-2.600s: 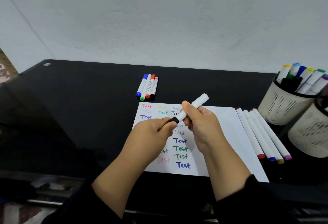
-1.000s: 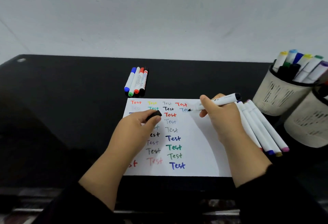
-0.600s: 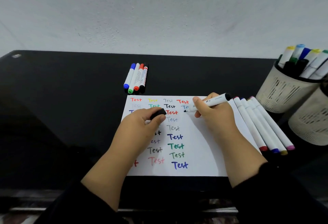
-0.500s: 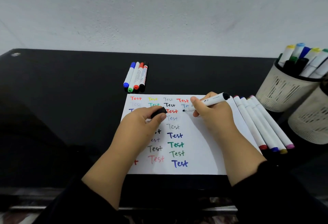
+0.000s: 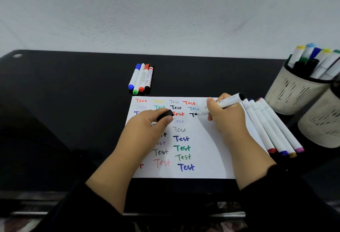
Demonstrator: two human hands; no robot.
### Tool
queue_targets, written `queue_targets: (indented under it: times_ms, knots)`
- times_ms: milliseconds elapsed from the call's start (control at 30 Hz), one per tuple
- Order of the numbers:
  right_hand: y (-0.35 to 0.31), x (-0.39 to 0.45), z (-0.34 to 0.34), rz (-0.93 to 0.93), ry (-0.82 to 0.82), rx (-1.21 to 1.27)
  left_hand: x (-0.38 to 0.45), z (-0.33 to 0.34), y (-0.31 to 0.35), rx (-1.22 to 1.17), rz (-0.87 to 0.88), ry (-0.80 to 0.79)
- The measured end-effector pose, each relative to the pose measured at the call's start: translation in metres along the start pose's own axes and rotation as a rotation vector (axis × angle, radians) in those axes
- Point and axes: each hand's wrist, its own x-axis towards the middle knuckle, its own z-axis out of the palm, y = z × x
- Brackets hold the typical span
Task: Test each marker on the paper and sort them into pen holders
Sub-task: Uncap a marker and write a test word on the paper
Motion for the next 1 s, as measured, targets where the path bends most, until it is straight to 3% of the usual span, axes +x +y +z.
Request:
queue_targets:
  times_ms: [1000]
  knots:
    - [0.001,0.0019,0.0002,-0.016,0.094,-0.037,-0.0018,0.0022,0.0032,0.0,0.0,-0.01]
